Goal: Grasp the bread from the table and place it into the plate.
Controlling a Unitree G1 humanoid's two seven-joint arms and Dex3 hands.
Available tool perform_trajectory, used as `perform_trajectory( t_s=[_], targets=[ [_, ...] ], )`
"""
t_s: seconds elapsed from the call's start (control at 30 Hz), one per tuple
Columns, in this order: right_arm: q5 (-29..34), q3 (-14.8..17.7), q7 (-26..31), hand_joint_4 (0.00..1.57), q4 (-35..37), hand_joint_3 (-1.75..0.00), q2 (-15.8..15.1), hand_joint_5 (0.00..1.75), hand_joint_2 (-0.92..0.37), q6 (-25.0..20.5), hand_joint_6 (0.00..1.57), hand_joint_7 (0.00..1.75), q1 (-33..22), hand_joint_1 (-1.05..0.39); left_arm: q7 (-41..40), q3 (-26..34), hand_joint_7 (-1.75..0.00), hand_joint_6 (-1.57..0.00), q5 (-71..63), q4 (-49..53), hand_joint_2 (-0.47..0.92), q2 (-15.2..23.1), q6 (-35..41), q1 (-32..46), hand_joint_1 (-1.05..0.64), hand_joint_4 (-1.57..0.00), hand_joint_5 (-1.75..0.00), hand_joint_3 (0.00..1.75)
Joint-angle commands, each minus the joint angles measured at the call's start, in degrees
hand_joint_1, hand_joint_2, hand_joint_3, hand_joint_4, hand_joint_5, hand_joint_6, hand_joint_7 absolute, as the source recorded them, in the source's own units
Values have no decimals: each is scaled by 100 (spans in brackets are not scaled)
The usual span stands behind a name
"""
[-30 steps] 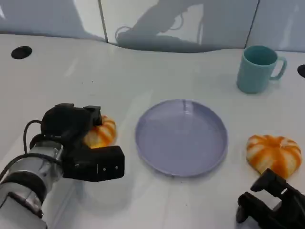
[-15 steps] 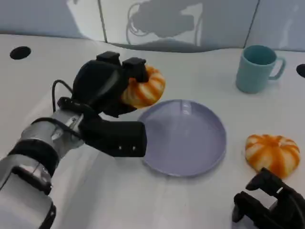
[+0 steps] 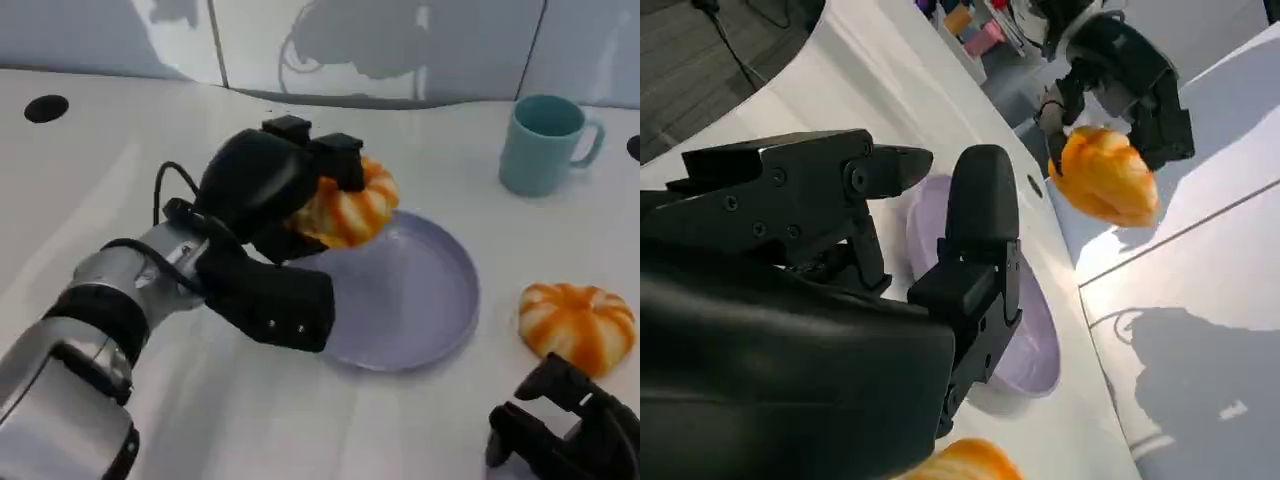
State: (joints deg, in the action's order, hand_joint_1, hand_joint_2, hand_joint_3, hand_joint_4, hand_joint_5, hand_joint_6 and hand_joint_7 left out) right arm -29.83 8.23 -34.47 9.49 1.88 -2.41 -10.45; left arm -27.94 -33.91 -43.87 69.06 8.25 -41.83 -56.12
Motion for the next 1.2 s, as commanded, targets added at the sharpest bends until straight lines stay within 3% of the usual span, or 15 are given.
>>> perform_trajectory(
  t_s=[0.03, 0.17, 0.3, 0.53, 0.6, 0.67, 0.7, 0.73, 0.77, 0.87, 0.97, 1.2],
  targets=[
    [-56, 28, -18, 79, -12, -14, -50, 158, -92, -62, 71, 134, -2, -65, 346, -22, -175, -76, 28, 2, 64, -82, -105, -202, -26, -93, -175, 107],
    [-55, 31, -19, 79, -16, -14, -49, 158, -92, -71, 71, 134, -3, -65, 384, 4, -175, -76, 28, -5, 64, -84, -108, -198, -26, -94, -175, 107],
    [17, -67, 64, 79, -237, -15, 1, 158, -92, -46, 70, 133, -146, -66, 1268, -43, -175, -77, 117, 282, 56, -413, 274, -173, -21, -95, -175, 111],
    [-37, -80, 55, 78, -286, -15, 6, 158, -92, -78, 70, 135, -186, -66, 1701, 54, -175, -74, 198, 347, 55, -513, 519, -158, -21, -91, -175, 115],
    [-73, -78, 35, 78, -291, -15, 13, 158, -92, -94, 70, 136, -193, -65, 1958, 122, -167, -72, 291, 410, 53, -570, 642, -146, -22, -89, -173, 114],
    [-79, -84, 52, 78, -321, -15, 15, 158, -92, -116, 70, 136, -208, -65, 2249, 207, -152, -76, 430, 437, 52, -582, 701, -136, -22, -83, -169, 113],
    [-66, -89, 58, 78, -333, -15, 13, 158, -92, -109, 70, 136, -214, -65, 2474, 302, -118, -76, 563, 448, 58, -591, 735, -121, -24, -77, -138, 94],
    [-57, -92, 60, 79, -340, -15, 12, 158, -92, -103, 70, 136, -218, -65, 2634, 372, -91, -79, 657, 448, 67, -597, 761, -109, -25, -77, -120, 73],
    [-50, -94, 61, 79, -345, -16, 11, 158, -92, -98, 70, 137, -220, -65, 2746, 417, -69, -84, 723, 441, 77, -600, 780, -100, -25, -77, -108, 53],
    [-8, -106, 84, 78, -366, -17, 23, 159, -92, -47, 70, 137, -248, -64, 2944, 460, -27, -74, 811, 420, 86, -570, 729, -51, -27, -64, -84, 26],
    [-1, -109, 91, 78, -374, -17, 26, 159, -92, -43, 69, 137, -254, -64, 2983, 471, -13, -71, 810, 405, 90, -564, 731, -42, -28, -59, -79, 16],
    [-2, -110, 94, 78, -380, -17, 25, 160, -92, -46, 69, 138, -257, -64, 2995, 481, -10, -72, 808, 399, 92, -564, 732, -39, -28, -58, -79, 12]
  ],
)
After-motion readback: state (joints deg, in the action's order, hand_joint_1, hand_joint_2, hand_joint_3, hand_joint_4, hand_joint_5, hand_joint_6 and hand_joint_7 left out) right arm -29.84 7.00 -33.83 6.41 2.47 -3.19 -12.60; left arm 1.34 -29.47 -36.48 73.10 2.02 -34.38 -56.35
